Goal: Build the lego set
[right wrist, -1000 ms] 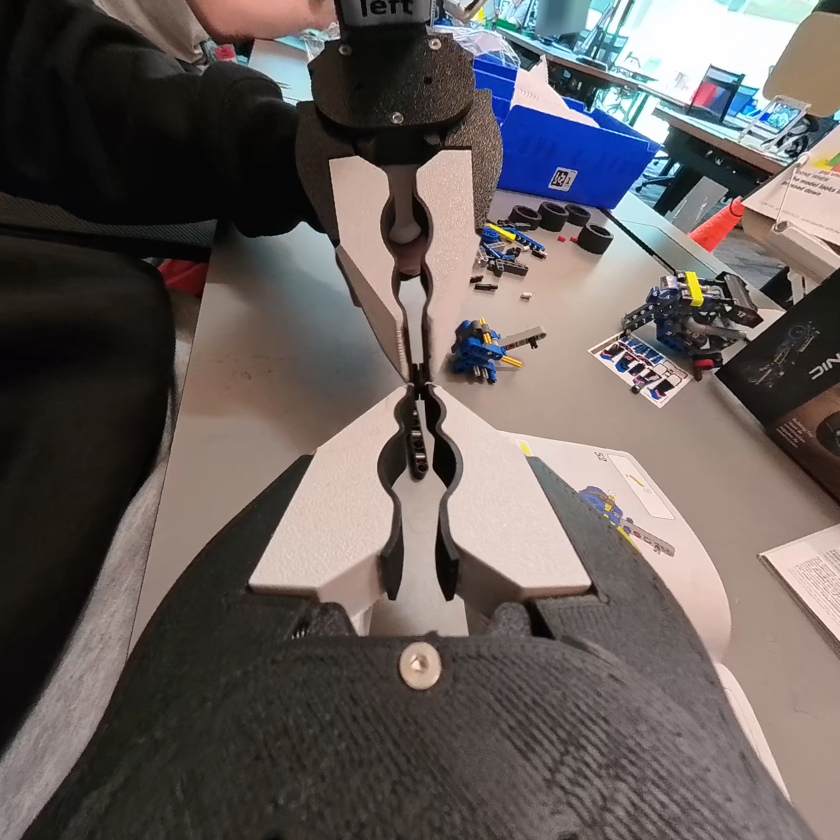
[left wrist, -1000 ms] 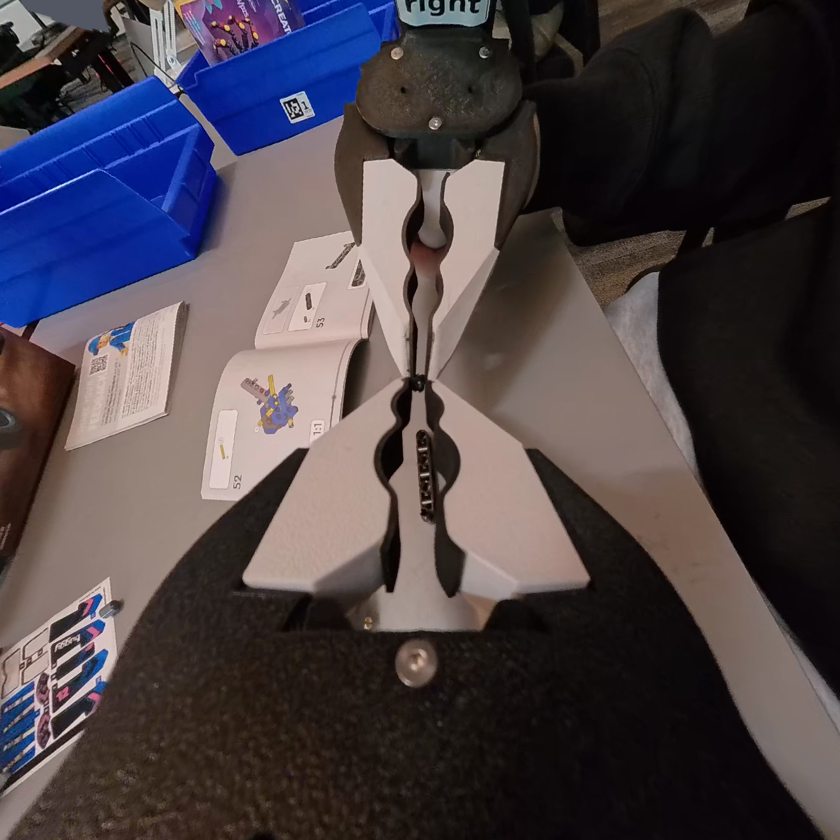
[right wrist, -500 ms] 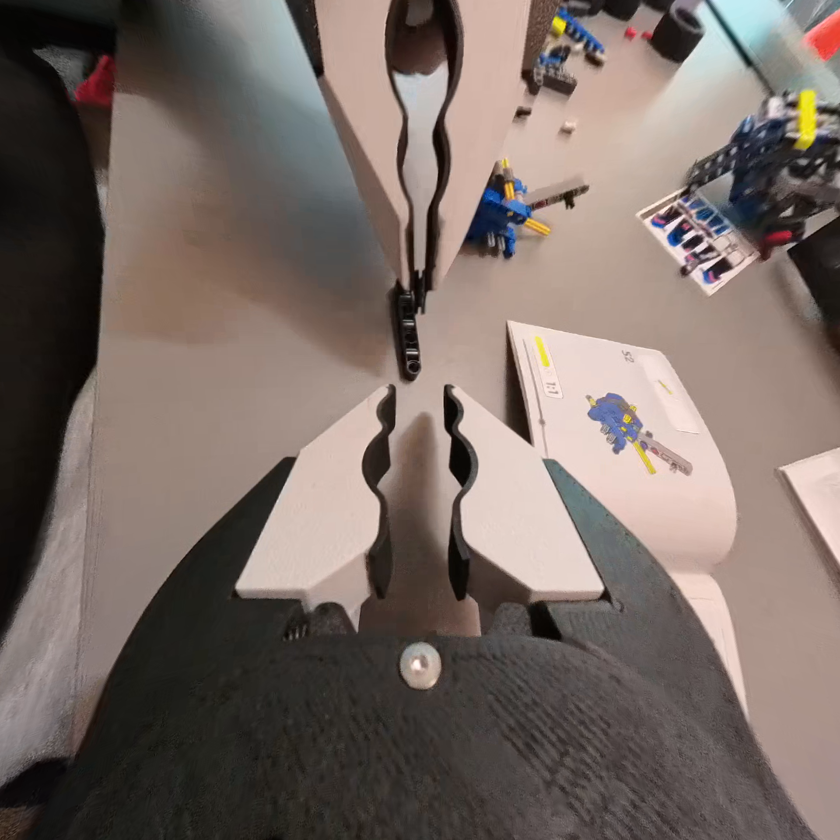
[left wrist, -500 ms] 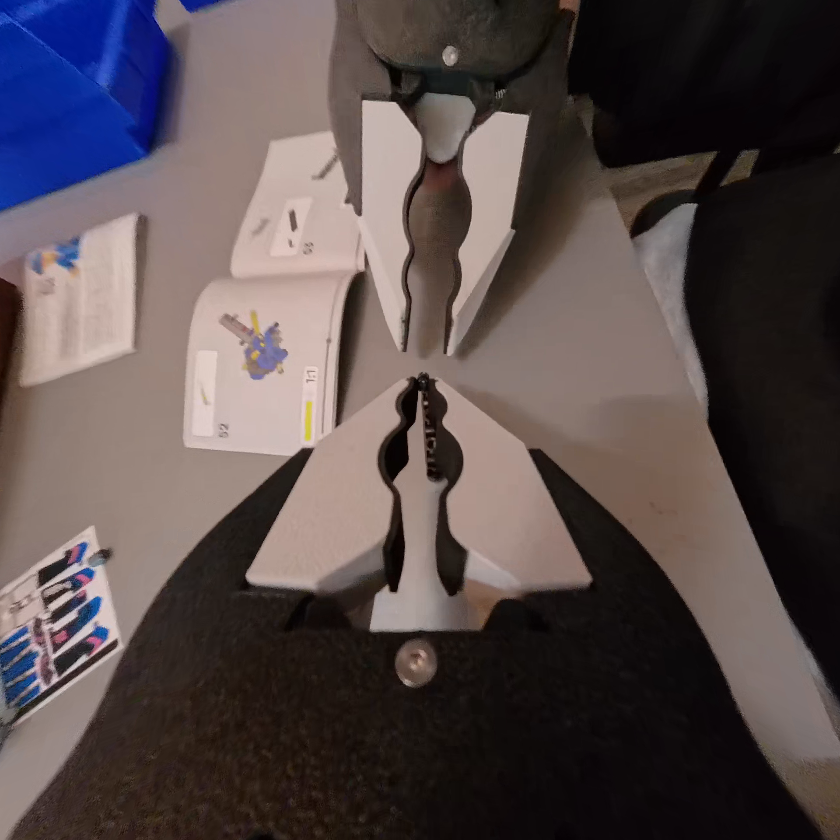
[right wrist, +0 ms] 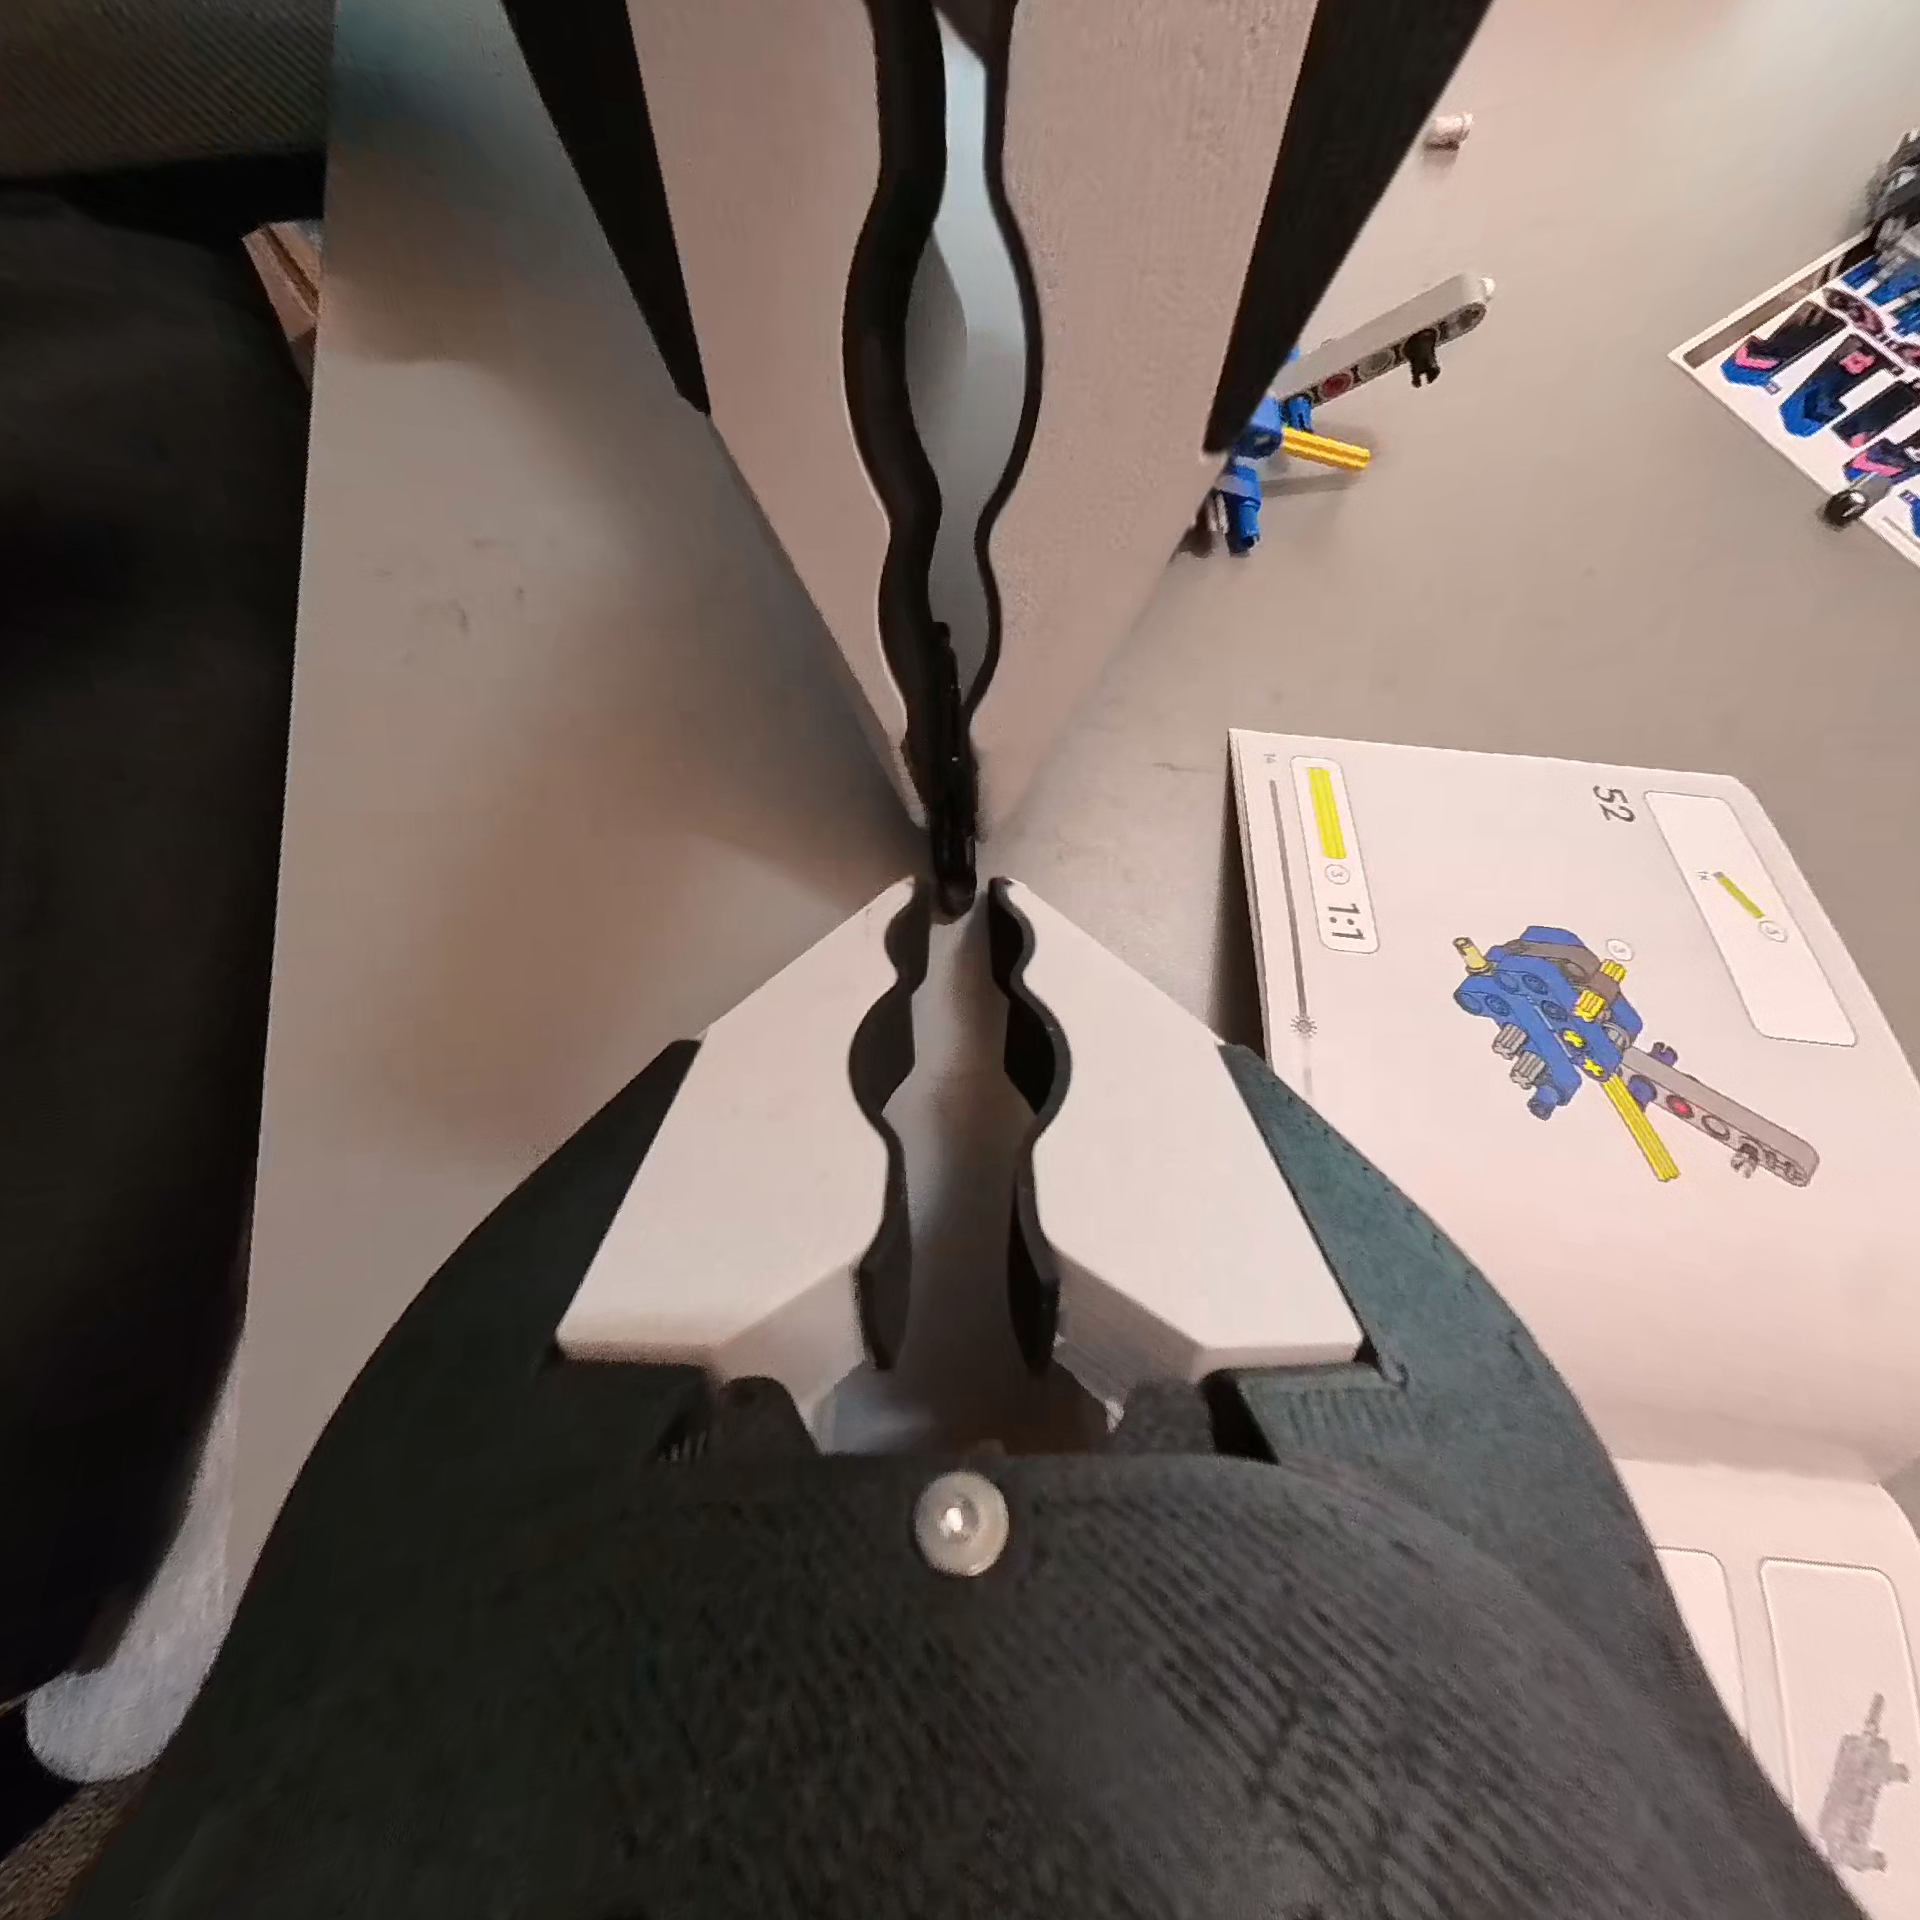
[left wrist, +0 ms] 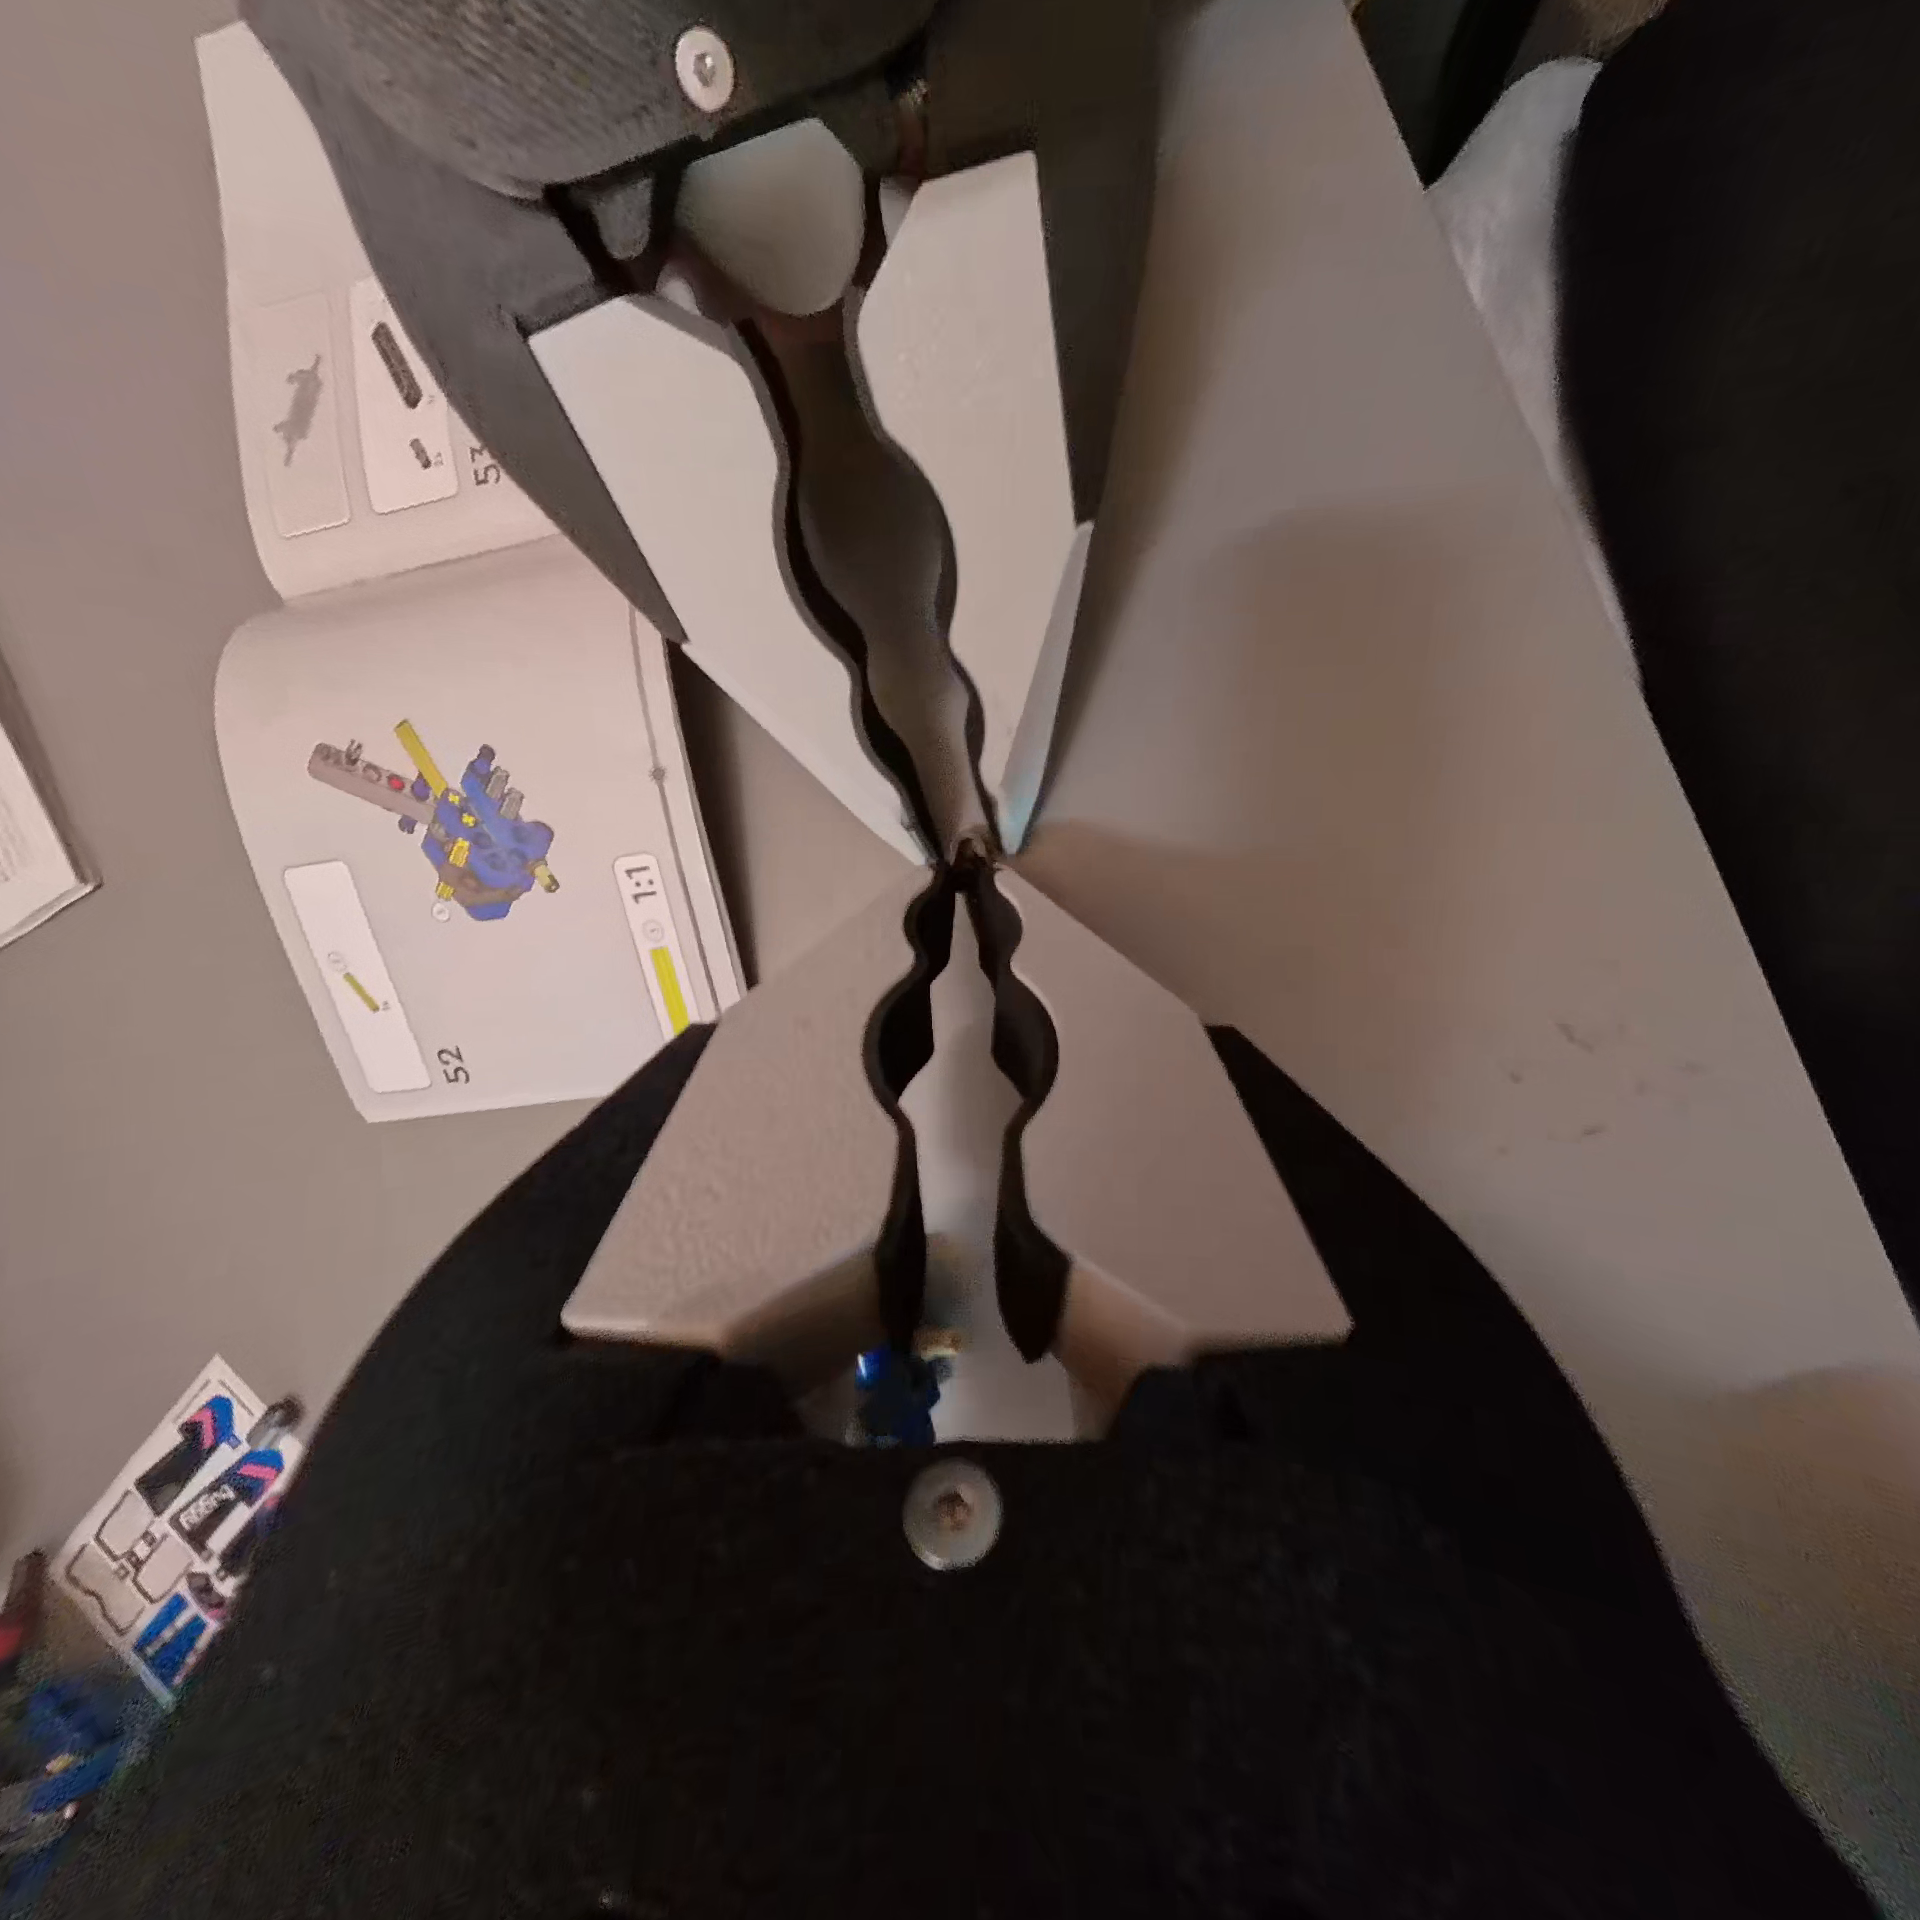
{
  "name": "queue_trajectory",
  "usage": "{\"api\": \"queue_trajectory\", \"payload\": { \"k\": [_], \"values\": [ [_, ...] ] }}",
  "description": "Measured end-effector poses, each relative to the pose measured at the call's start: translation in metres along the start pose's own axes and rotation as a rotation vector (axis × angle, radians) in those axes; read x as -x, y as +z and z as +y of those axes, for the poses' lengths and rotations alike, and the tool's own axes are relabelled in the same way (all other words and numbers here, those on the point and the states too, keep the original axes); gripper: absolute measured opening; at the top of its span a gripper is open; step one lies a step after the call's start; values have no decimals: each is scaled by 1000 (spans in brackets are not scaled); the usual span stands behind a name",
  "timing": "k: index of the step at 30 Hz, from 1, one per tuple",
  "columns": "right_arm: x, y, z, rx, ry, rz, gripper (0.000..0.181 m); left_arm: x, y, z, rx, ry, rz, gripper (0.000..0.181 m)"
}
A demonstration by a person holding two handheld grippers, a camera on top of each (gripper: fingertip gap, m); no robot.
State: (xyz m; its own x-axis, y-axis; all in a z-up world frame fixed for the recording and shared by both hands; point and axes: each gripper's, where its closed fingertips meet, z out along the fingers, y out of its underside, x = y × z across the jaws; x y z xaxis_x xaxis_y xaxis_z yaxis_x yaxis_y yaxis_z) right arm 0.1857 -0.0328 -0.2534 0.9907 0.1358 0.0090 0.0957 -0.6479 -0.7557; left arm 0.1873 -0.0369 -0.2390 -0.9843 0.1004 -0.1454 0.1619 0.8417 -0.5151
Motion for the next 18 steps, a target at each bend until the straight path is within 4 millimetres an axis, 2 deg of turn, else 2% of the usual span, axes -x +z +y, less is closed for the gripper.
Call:
{"api": "queue_trajectory", "payload": {
  "k": [7, 9, 12, 15, 18],
  "values": [
    [-6, 0, 0, 2, 13, 37, 7, 5, 4, 2, 56, 23, -4, 1],
    [-10, -1, 1, 1, 12, 74, 15, 10, -5, 5, 45, -11, -37, 1],
    [-4, -6, 5, 30, 40, 77, 16, 17, -19, 24, 68, -83, -74, 1],
    [6, -3, 2, 39, 125, 51, 9, 6, -15, 35, 68, -109, -27, 1],
    [-5, 4, -3, 29, 158, 127, 0, -7, -9, 34, 58, -95, 6, 1]
  ]
}}
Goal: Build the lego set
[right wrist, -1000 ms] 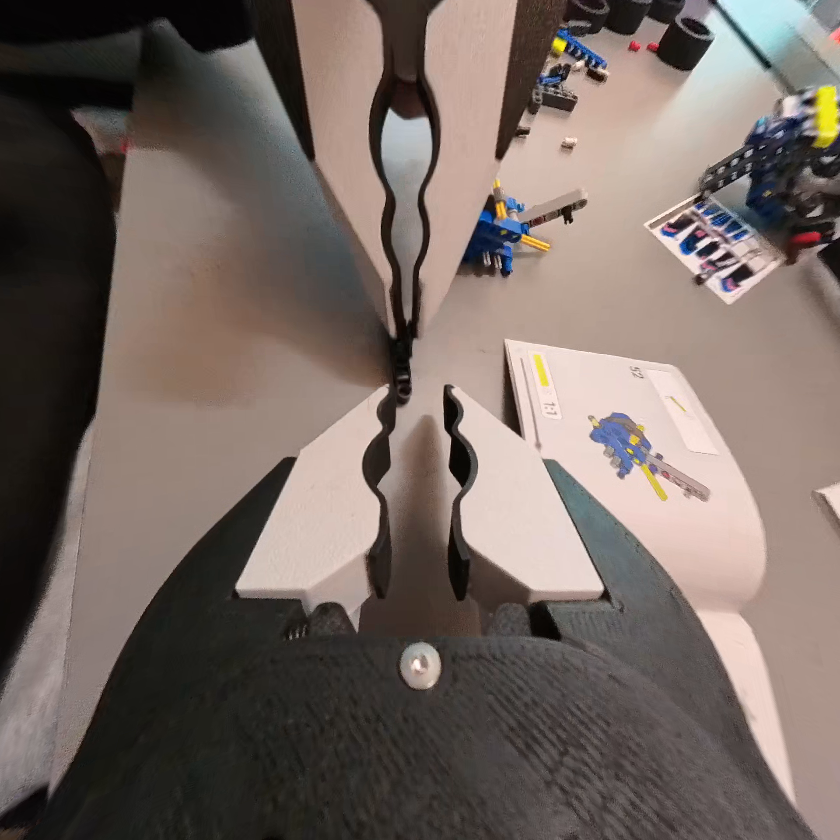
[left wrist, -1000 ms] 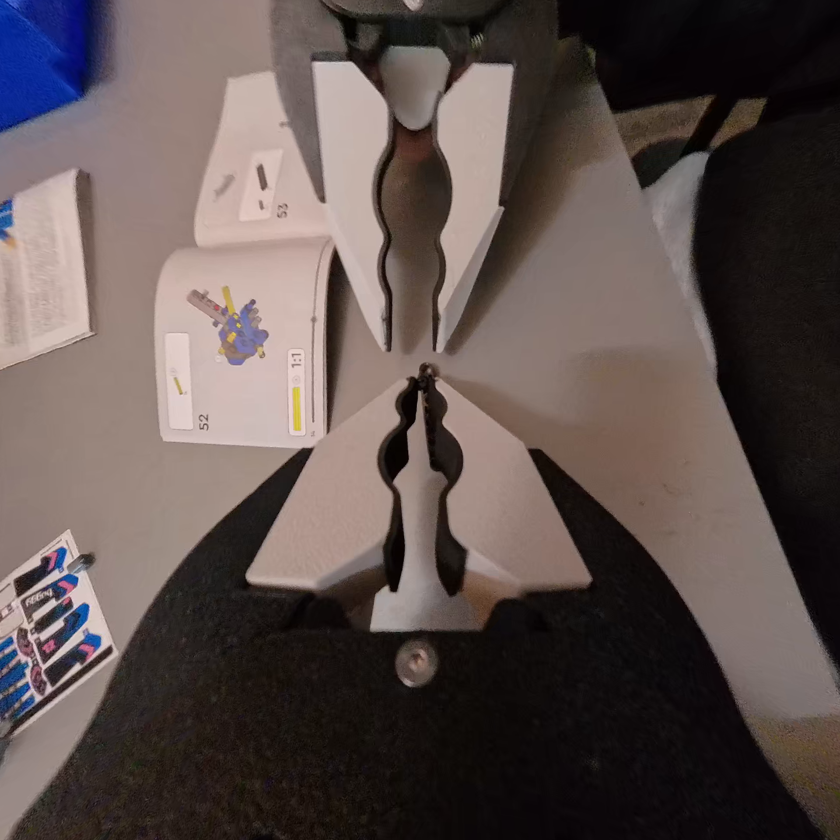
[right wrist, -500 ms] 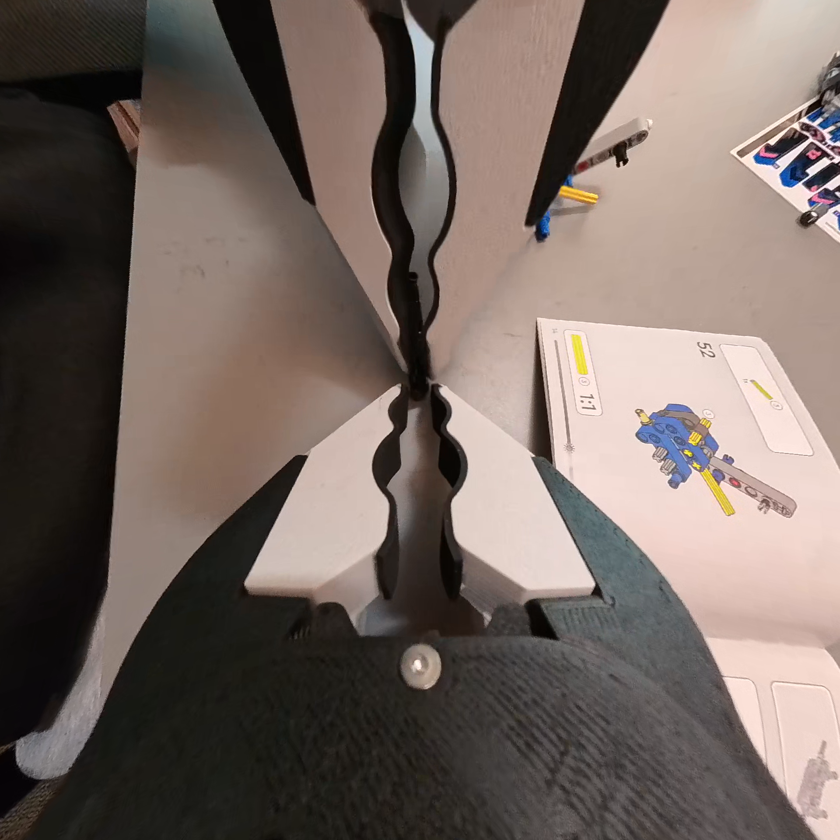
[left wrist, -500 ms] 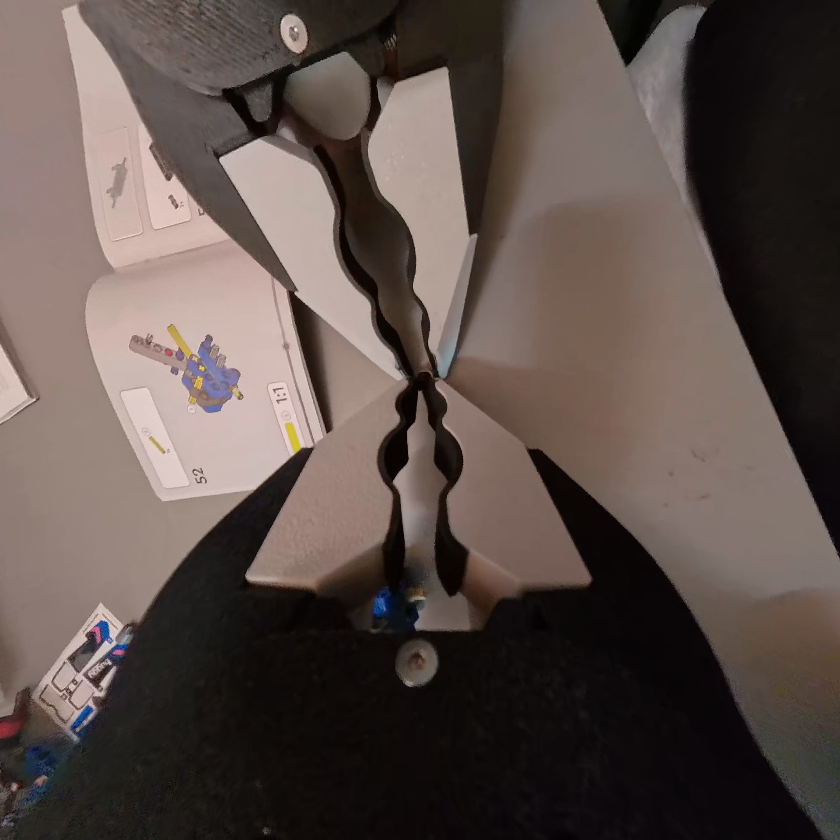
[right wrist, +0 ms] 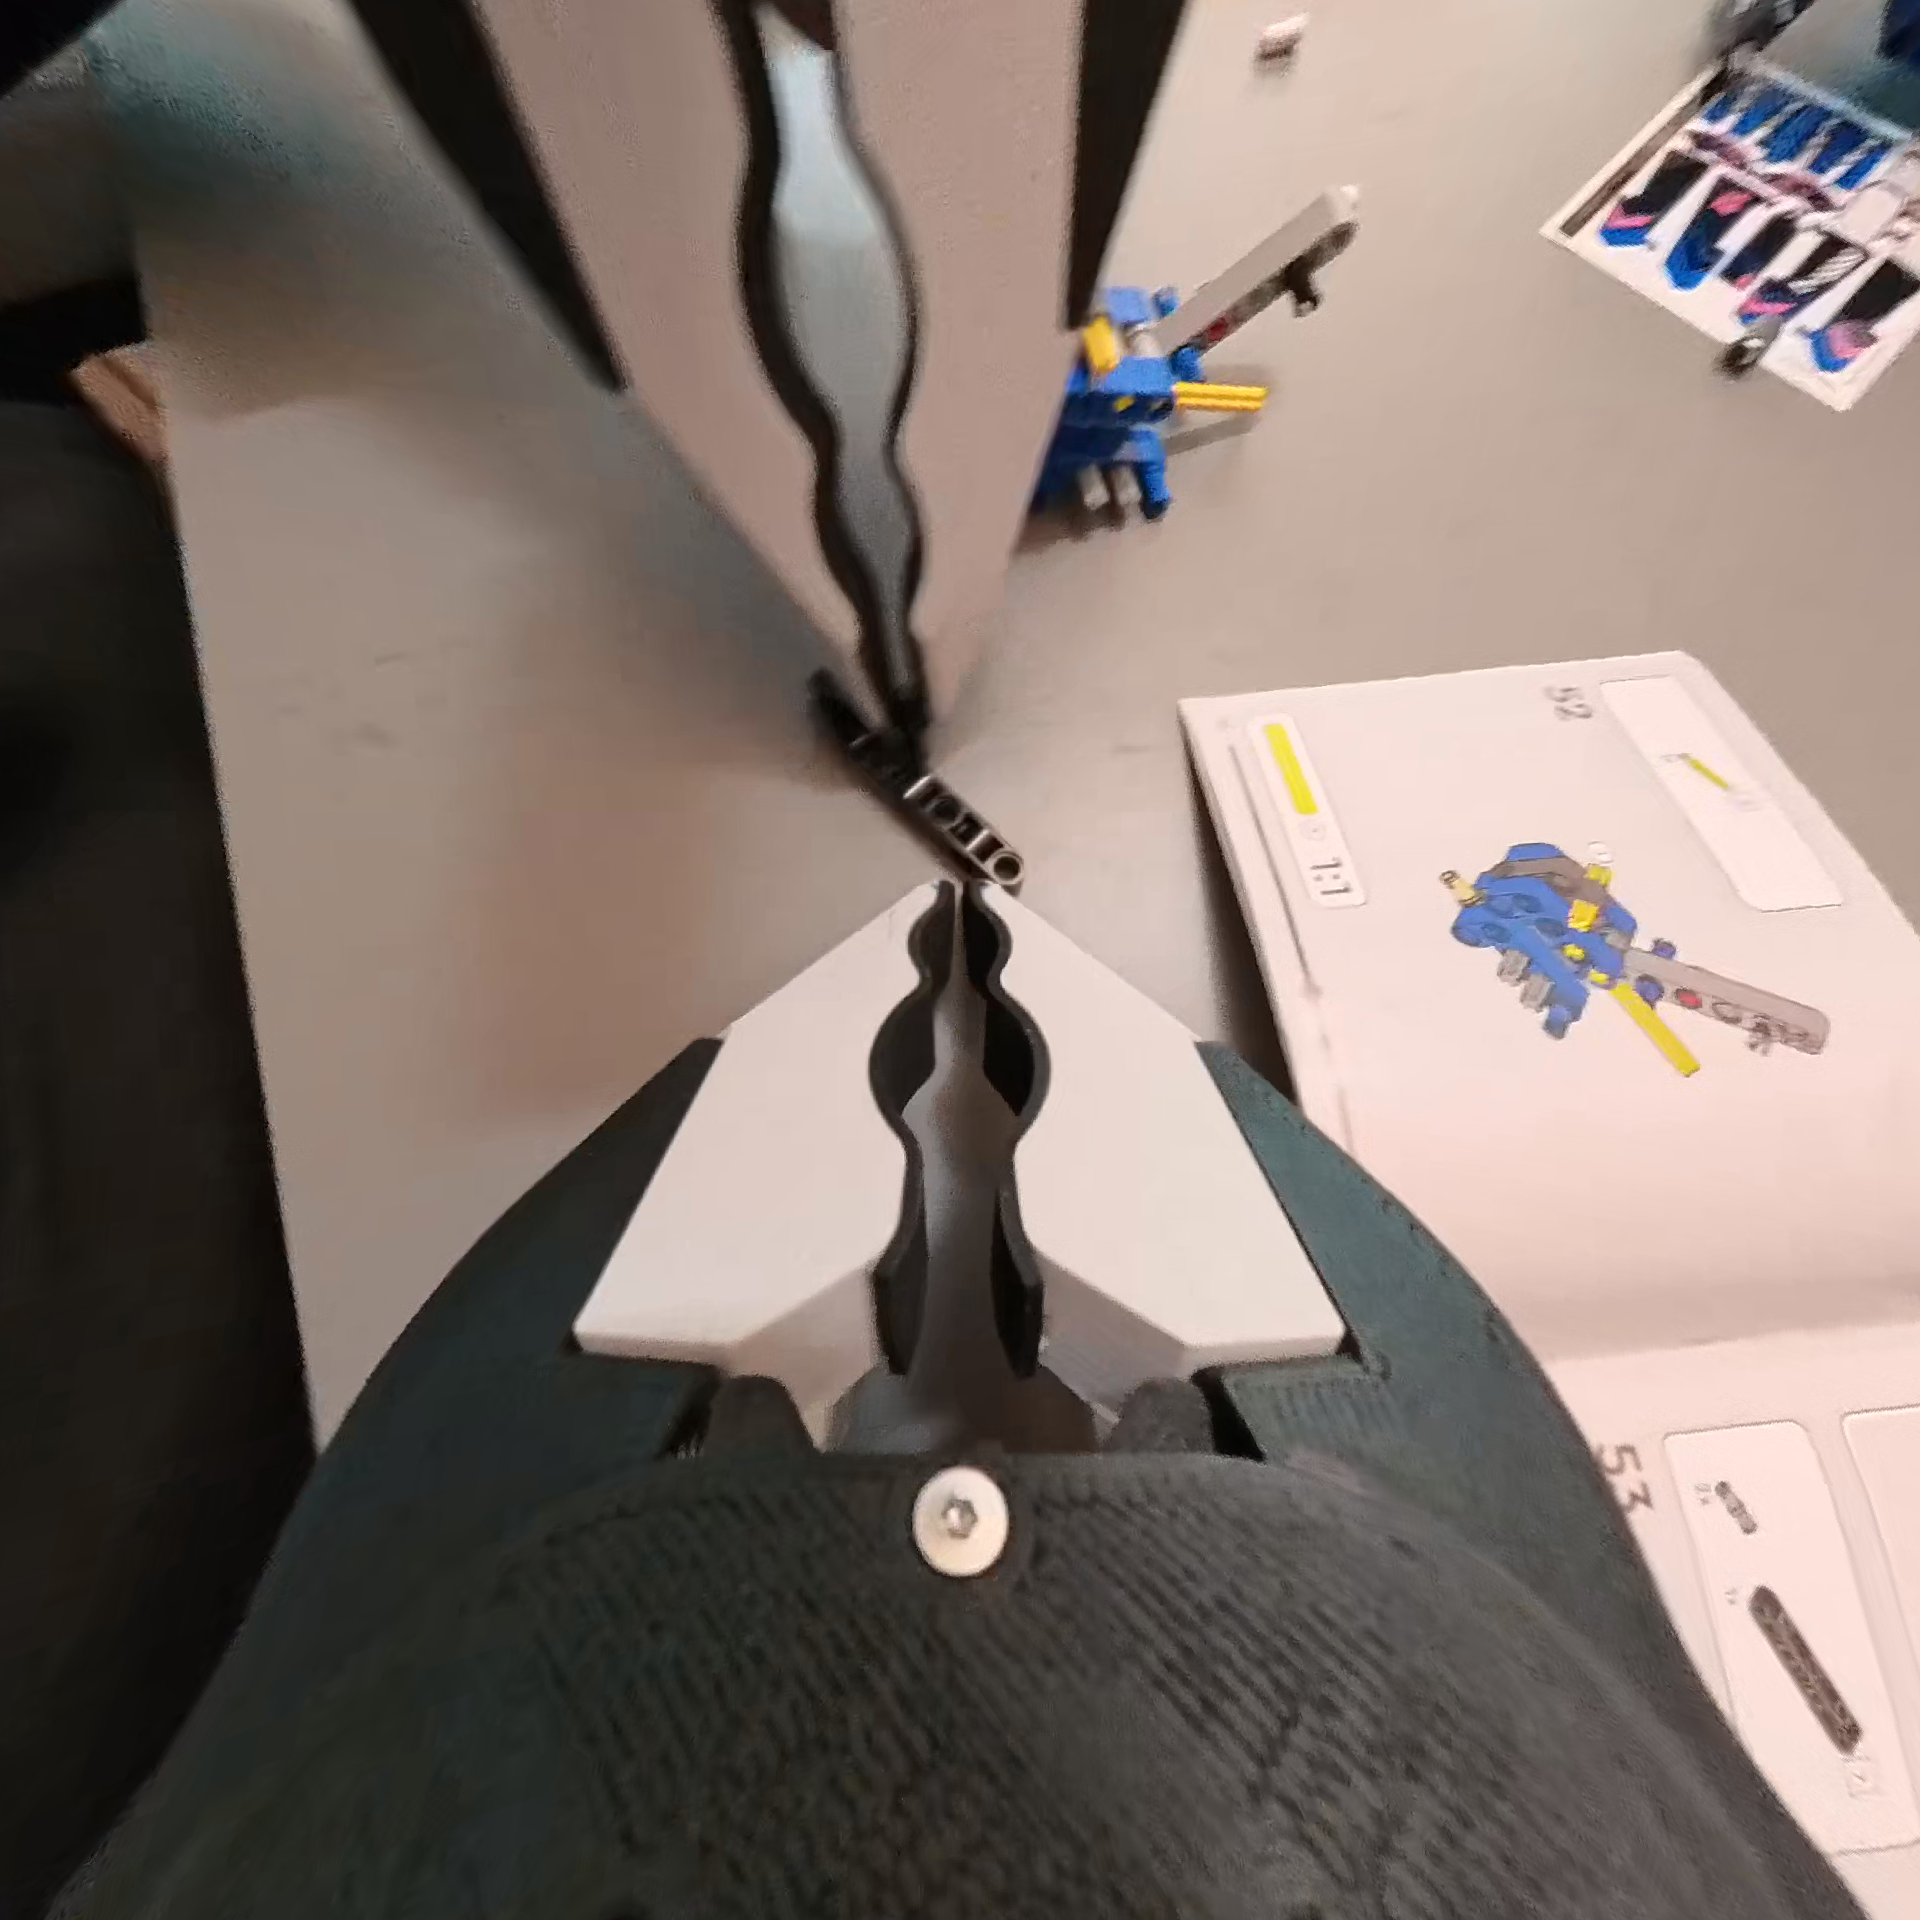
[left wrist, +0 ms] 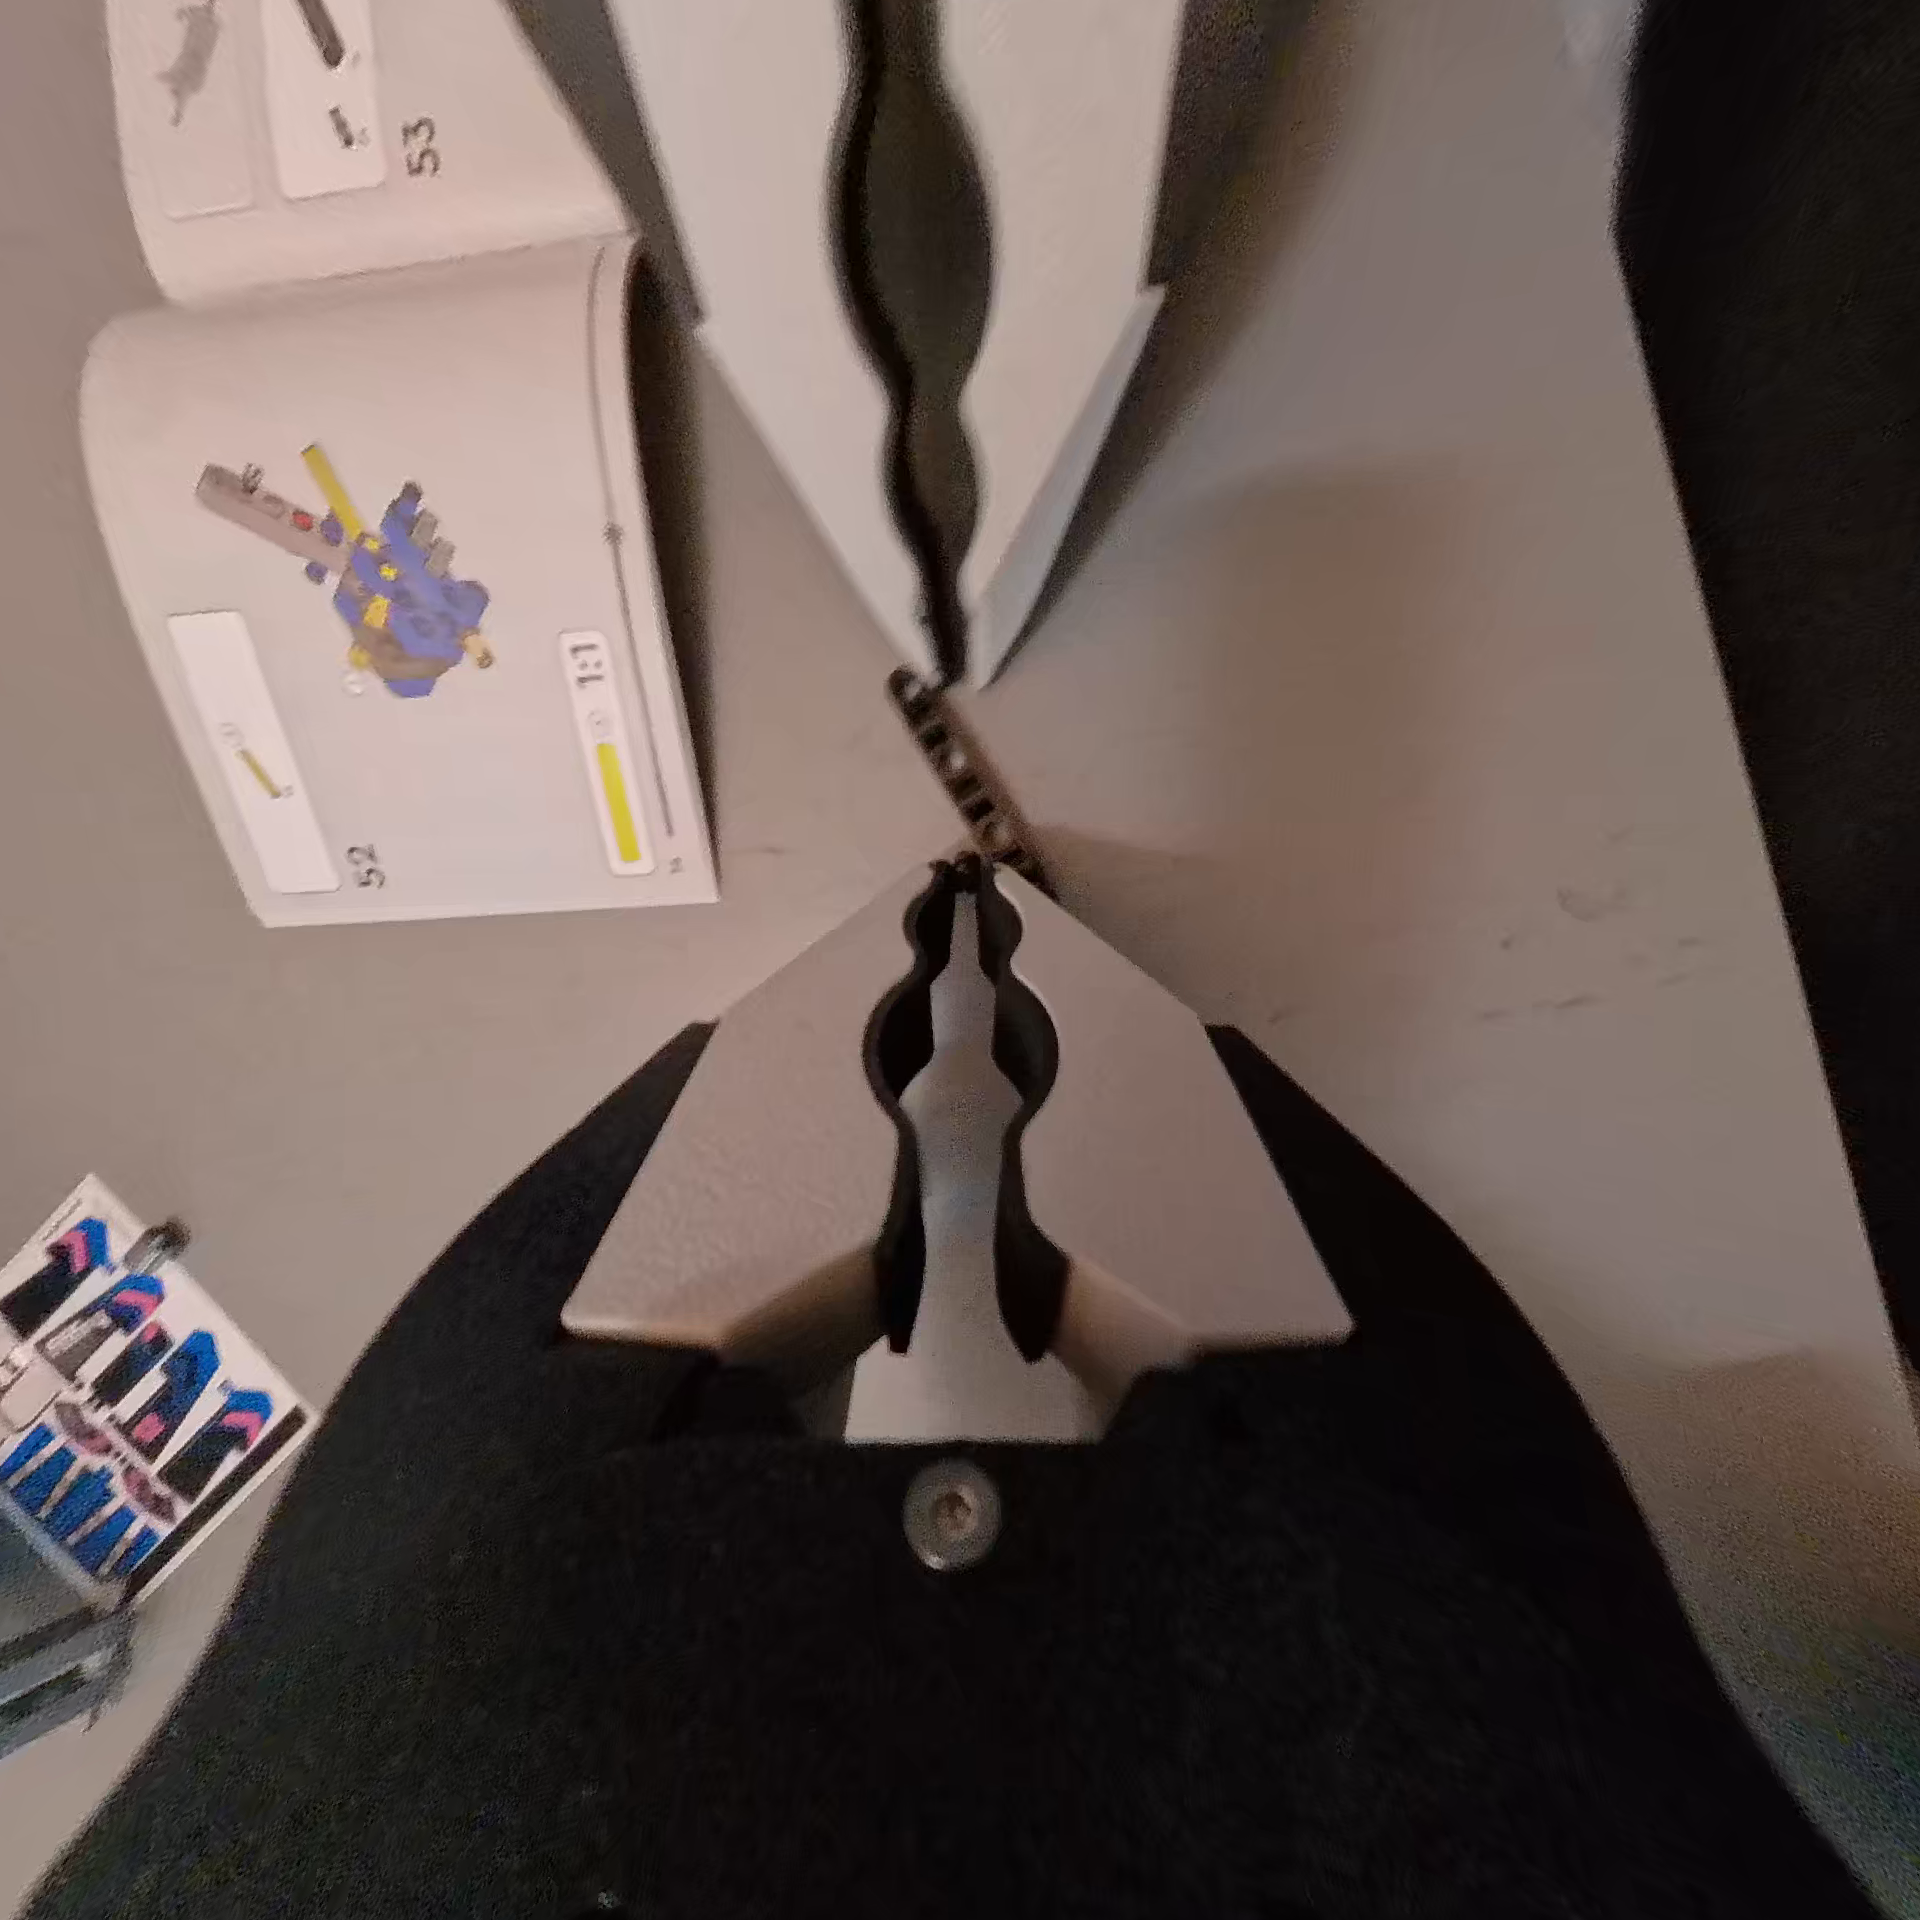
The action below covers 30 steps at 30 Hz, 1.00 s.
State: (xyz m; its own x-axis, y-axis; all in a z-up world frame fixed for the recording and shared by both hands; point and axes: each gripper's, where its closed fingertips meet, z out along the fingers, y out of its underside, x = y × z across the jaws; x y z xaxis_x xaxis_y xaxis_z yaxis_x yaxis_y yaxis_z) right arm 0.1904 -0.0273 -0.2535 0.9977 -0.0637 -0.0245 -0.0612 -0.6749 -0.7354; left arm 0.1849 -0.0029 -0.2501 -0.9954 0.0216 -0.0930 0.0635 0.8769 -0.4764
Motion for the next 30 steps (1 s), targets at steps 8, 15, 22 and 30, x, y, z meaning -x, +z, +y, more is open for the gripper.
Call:
{"api": "queue_trajectory", "payload": {
  "k": [8, 15, 22, 30],
  "values": [
    [-15, -4, 0, 8, 56, 87, 25, -12, -2, -12, -148, -64, -29, 1],
    [26, -8, -26, -160, 296, 81, 43, 9, -11, 3, -142, -137, -134, 1],
    [18, 3, -4, 26, 192, 164, 32, 12, -9, -3, -155, -133, -122, 1],
    [-6, -18, -5, -5, 167, 163, 43, 14, -11, -10, -167, -113, -119, 1]
  ]
}}
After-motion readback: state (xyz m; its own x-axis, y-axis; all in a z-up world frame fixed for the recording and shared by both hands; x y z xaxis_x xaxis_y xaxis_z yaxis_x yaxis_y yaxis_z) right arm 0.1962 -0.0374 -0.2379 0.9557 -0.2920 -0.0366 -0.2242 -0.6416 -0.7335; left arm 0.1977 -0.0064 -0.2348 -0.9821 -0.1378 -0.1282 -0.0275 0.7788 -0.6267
